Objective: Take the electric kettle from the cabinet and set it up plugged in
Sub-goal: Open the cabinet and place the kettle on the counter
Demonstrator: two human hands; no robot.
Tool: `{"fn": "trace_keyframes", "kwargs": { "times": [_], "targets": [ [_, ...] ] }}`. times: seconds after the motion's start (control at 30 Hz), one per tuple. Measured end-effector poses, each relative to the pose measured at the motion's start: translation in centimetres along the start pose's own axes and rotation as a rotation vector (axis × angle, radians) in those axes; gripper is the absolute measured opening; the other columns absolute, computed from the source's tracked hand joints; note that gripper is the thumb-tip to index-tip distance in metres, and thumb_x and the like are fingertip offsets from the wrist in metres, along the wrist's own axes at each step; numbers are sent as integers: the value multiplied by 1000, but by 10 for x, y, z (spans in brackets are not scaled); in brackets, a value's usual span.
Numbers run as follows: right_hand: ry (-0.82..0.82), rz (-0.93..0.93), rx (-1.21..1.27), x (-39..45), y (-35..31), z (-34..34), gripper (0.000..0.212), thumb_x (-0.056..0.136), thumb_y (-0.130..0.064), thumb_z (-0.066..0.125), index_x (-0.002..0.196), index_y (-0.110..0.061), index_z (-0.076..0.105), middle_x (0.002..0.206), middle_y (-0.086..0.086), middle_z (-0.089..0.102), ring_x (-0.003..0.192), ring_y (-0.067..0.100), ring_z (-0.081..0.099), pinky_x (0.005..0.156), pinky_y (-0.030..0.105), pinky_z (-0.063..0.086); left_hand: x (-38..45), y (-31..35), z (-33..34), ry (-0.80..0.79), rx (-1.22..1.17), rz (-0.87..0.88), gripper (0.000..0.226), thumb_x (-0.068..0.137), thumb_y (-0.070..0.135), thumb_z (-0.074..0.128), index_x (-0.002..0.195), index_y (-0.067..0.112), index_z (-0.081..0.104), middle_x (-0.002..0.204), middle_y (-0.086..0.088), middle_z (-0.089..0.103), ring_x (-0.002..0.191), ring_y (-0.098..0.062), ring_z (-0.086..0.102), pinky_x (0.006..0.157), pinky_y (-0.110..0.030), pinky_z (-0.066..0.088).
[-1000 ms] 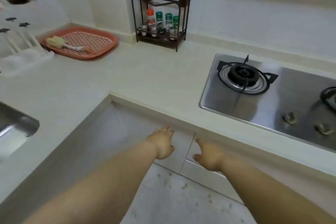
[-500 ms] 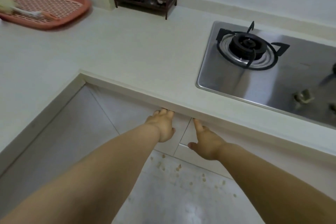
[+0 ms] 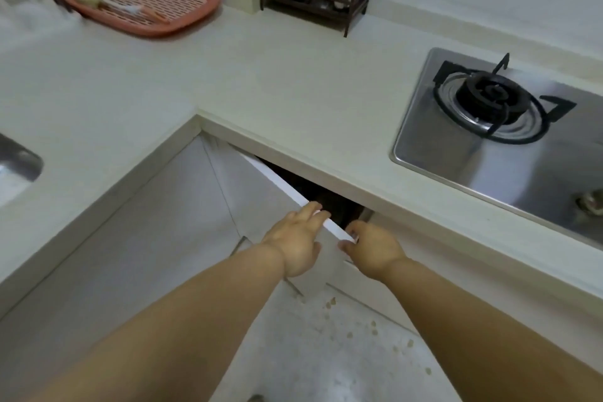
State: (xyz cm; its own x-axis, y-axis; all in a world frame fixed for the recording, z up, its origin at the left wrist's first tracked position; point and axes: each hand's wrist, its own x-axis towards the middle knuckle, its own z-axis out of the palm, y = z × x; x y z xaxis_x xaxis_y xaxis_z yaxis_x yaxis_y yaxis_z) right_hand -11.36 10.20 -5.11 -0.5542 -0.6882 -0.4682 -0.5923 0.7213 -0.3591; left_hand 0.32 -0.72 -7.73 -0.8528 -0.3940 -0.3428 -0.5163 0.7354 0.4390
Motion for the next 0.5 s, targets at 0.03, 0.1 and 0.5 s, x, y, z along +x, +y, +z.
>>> {"fn": "trace_keyframes", "kwargs": {
  "times": [0.03, 0.1, 0.5],
  "targets": [
    [-47, -9, -18, -2, -4, -1, 22, 89, -38, 57, 98, -18, 60, 90, 3, 61, 81, 20, 53, 67, 26, 38, -8, -5, 1, 35, -2, 11, 60, 95, 26, 43, 148, 31, 15, 159, 12, 1, 144, -21, 15, 115, -31, 20],
    [-154, -51, -39, -9, -19, 1, 27, 85, -40, 63, 68, -21, 55, 71, -3, 53, 73, 17, 50, 60, 25, 37, -32, -17, 4, 89, 2, 13, 57, 95, 25, 44, 146, 33, 22, 159, 13, 7, 144, -20, 16, 116, -30, 19],
    [-418, -347, 6, -46, -147, 98, 63, 84, -49, 59, 138, -20, 42, 135, 6, 54, 116, 26, 55, 84, 27, 40, -172, -90, 14, 314, -267, -488, 42, 94, 35, 43, 136, 28, 42, 135, -3, 48, 111, -24, 57, 95, -31, 45]
  ]
}}
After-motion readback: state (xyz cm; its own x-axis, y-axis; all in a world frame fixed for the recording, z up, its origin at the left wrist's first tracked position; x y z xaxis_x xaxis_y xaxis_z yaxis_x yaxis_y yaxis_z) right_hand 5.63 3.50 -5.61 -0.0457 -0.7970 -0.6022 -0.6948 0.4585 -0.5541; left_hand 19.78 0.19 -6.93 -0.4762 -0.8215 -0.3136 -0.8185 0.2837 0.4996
